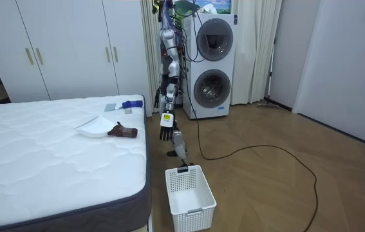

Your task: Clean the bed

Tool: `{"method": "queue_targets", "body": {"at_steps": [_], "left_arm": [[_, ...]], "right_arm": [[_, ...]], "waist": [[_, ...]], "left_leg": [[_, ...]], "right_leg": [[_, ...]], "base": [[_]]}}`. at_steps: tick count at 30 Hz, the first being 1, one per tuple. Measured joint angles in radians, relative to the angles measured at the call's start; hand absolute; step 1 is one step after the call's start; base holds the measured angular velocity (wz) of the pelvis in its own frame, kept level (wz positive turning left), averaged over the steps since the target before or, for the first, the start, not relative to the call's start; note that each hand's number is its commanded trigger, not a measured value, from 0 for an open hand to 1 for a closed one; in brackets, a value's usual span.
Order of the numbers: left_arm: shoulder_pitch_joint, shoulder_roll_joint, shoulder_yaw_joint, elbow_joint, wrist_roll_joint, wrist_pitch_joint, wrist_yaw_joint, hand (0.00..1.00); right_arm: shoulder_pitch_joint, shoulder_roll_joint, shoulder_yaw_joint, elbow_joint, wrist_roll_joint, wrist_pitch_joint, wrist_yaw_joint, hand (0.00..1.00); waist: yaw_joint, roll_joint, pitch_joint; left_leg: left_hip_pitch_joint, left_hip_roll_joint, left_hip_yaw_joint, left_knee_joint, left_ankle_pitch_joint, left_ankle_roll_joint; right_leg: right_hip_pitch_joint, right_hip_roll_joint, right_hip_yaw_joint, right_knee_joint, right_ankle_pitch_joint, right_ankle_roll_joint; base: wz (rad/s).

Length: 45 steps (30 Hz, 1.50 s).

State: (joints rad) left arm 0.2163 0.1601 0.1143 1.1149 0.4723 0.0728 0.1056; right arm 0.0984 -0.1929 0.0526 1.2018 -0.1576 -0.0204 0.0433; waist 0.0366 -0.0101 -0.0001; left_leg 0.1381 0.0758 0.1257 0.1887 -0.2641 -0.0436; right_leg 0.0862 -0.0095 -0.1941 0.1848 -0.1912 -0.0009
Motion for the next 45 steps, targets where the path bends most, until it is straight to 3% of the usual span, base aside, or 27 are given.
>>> {"method": "queue_targets", "body": {"at_steps": [14,19,28,30,34,39,45], "left_arm": [[-0.004,0.0,-0.011,-0.024,0.0,0.0,0.004,0.0],[-0.009,0.001,-0.002,-0.067,-0.001,-0.02,0.065,0.0],[0.019,-0.005,0.031,-0.283,-0.01,-0.095,0.233,0.0],[0.019,-0.008,0.034,-0.339,-0.01,-0.133,0.283,0.0],[0.018,-0.01,0.034,-0.372,-0.012,-0.169,0.329,0.0],[0.02,-0.011,0.03,-0.457,-0.071,-0.227,0.387,0.0],[-0.006,-0.003,0.006,-0.52,-0.187,-0.297,0.416,0.0]], "right_arm": [[-0.008,0.004,0.007,-0.003,0.002,-0.001,0.001,0.0],[-0.009,0.004,0.009,-0.003,0.014,-0.006,0.002,0.0],[-0.003,0.004,0.008,-0.039,0.035,-0.024,0.002,0.0],[-0.003,0.004,0.014,-0.04,0.035,-0.036,0.003,0.0],[-0.001,0.01,0.014,-0.04,0.034,-0.055,0.004,0.0],[0.0,0.012,0.015,-0.04,0.035,-0.06,0.017,0.0],[-0.001,0.011,0.017,-0.04,0.08,-0.093,0.06,0.0]], "waist": [[0.002,-0.013,0.0025],[0.002,-0.017,0.0007],[0.018,-0.026,-0.0017],[0.03,-0.026,-0.0019],[0.029,-0.026,-0.0022],[0.039,-0.025,-0.0015],[0.032,-0.022,0.0018]], "left_leg": [[-0.01,-0.004,-0.02,0.002,0.002,0.004],[-0.021,-0.005,-0.024,0.011,0.003,0.004],[-0.021,-0.005,-0.035,0.008,0.003,0.004],[-0.021,-0.005,-0.037,0.005,0.003,0.004],[-0.019,-0.005,-0.047,0.002,0.003,0.004],[-0.001,-0.006,-0.049,-0.002,0.003,0.004],[0.006,-0.007,-0.049,-0.002,0.003,0.004]], "right_leg": [[0.0,-0.003,-0.011,-0.006,0.0,0.0],[0.001,-0.002,-0.016,-0.015,0.001,0.001],[0.003,-0.003,-0.027,-0.012,0.001,0.001],[0.004,-0.003,-0.028,-0.014,0.001,0.001],[0.011,-0.002,-0.034,-0.02,0.001,0.001],[0.032,-0.001,-0.032,-0.033,0.002,0.002],[0.041,-0.002,-0.033,-0.033,0.001,0.002]], "base": [[0.03],[0.05],[0.02],[0.02],[0.07],[-0.01],[0.0]]}}
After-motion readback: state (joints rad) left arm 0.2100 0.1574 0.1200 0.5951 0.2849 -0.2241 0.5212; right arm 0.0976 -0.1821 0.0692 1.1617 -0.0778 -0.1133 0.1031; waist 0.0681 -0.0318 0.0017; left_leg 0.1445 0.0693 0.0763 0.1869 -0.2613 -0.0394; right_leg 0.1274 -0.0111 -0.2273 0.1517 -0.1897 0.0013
